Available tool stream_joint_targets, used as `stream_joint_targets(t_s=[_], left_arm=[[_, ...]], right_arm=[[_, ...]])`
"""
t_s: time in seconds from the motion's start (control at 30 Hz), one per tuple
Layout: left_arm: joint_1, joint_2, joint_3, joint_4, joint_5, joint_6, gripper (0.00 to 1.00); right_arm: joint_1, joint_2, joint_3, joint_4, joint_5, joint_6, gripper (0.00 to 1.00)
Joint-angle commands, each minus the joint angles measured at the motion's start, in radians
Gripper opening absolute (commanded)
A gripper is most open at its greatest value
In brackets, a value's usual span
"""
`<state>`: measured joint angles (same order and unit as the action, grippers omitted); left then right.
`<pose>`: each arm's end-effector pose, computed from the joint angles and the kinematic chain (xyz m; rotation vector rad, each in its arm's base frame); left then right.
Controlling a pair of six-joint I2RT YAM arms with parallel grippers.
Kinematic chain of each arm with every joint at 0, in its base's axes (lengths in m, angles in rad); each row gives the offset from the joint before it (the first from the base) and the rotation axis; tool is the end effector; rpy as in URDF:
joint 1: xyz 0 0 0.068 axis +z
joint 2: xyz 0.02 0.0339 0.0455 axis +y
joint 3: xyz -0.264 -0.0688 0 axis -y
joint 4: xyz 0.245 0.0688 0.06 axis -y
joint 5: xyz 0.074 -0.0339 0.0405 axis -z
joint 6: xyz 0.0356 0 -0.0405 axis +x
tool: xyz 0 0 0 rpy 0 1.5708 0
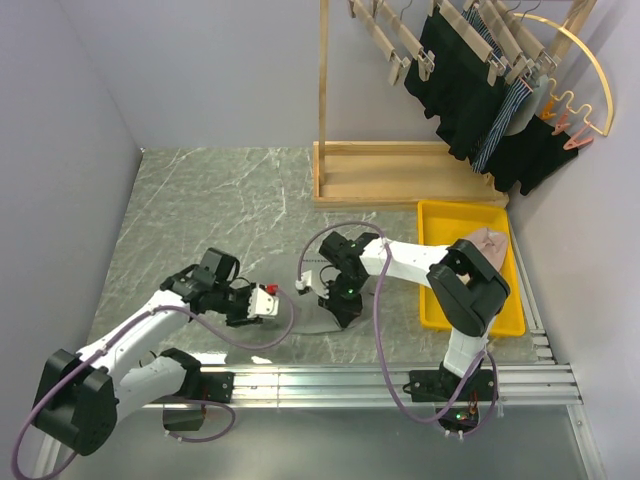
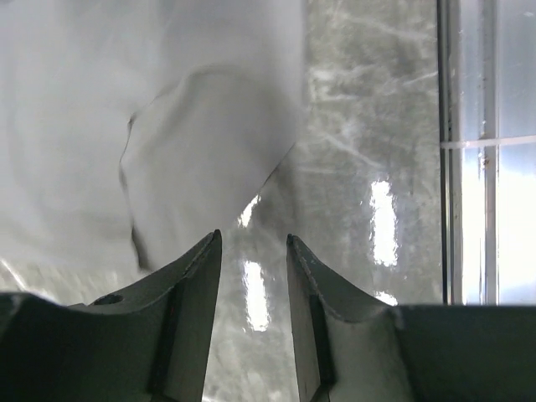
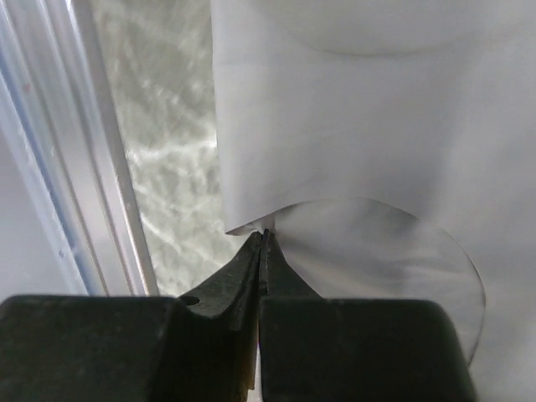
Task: Clip the underwear to the hanger
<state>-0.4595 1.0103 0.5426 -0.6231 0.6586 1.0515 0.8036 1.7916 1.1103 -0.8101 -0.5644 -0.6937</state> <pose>0.1450 -0.0961 0.1896 1.8153 1.6306 -0.6213 0.2044 0.2394 0.1596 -2.0480 2.1540 0.8669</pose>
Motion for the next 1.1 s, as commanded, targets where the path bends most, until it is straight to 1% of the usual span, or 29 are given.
stream_joint_targets(t_s=[0.0,0.07,0.2,0.27,0.3,0.33,0.4,0.43,0.53,0.57,0.6,0.63,0.67,0.7,0.73,0.77,0.83,0.87,0.9,0.93,0.97,1.07], left_arm=[[0.062,0.019,0.051,-0.055,0.053,0.013,0.42],[0.112,0.062,0.078,-0.082,0.088,-0.004,0.43],[0.174,0.120,0.151,-0.067,0.118,-0.077,0.43],[0.180,0.134,0.166,-0.056,0.112,-0.093,0.44],[0.182,0.134,0.181,-0.037,0.104,-0.123,0.45],[0.183,0.132,0.189,-0.026,0.090,-0.148,0.50],[0.202,0.134,0.235,-0.030,0.096,-0.203,0.55],[0.209,0.137,0.253,-0.033,0.101,-0.226,0.57],[0.237,0.143,0.321,-0.030,0.121,-0.333,0.75],[0.243,0.142,0.335,-0.024,0.119,-0.361,0.88],[0.245,0.137,0.353,-0.011,0.107,-0.414,0.91],[0.246,0.123,0.359,0.021,0.096,-0.442,0.96],[0.248,0.114,0.367,0.051,0.081,-0.476,0.99],[0.251,0.108,0.379,0.078,0.043,-0.554,0.99],[0.254,0.102,0.388,0.104,0.024,-0.596,0.99],[0.258,0.099,0.416,0.137,0.004,-0.663,0.99],[0.262,0.109,0.448,0.151,-0.054,-0.718,0.99],[0.266,0.111,0.480,0.166,-0.075,-0.748,0.99],[0.269,0.116,0.491,0.178,-0.097,-0.815,0.99],[0.272,0.117,0.502,0.183,-0.118,-0.837,0.99],[0.278,0.117,0.520,0.183,-0.120,-0.857,0.99],[0.288,0.094,0.504,0.213,-0.126,-0.886,0.99]], right_arm=[[0.014,-0.046,-0.029,-0.077,-0.014,-0.076,0.00],[0.019,-0.064,-0.044,-0.086,-0.012,-0.095,0.00],[0.040,-0.090,-0.050,-0.097,-0.026,-0.096,0.00],[0.048,-0.097,-0.058,-0.071,-0.014,-0.078,0.00],[0.046,-0.101,-0.058,-0.061,-0.005,-0.069,0.04],[0.046,-0.107,-0.050,-0.058,0.014,-0.052,0.16],[0.040,-0.145,-0.047,-0.041,0.035,-0.020,0.37],[0.036,-0.168,-0.046,-0.032,0.041,-0.001,0.66],[0.019,-0.271,-0.029,-0.026,0.069,0.029,0.92],[0.016,-0.297,-0.011,-0.027,0.080,0.034,0.93],[0.006,-0.346,-0.004,-0.024,0.090,0.040,0.93],[-0.016,-0.368,0.020,-0.018,0.098,0.054,0.93],[-0.036,-0.391,0.034,-0.014,0.104,0.063,0.93],[-0.062,-0.435,0.052,-0.009,0.103,0.071,0.93],[-0.088,-0.457,0.072,0.000,0.097,0.089,0.94],[-0.157,-0.493,0.113,0.011,0.086,0.101,0.94],[-0.229,-0.521,0.193,0.032,0.090,0.137,0.94],[-0.297,-0.546,0.219,0.044,0.098,0.154,0.94],[-0.335,-0.558,0.242,0.064,0.125,0.177,0.94],[-0.369,-0.569,0.287,0.103,0.139,0.224,0.92],[-0.435,-0.590,0.304,0.124,0.153,0.253,0.91],[-0.523,-0.639,0.347,0.231,0.222,0.376,0.91]])
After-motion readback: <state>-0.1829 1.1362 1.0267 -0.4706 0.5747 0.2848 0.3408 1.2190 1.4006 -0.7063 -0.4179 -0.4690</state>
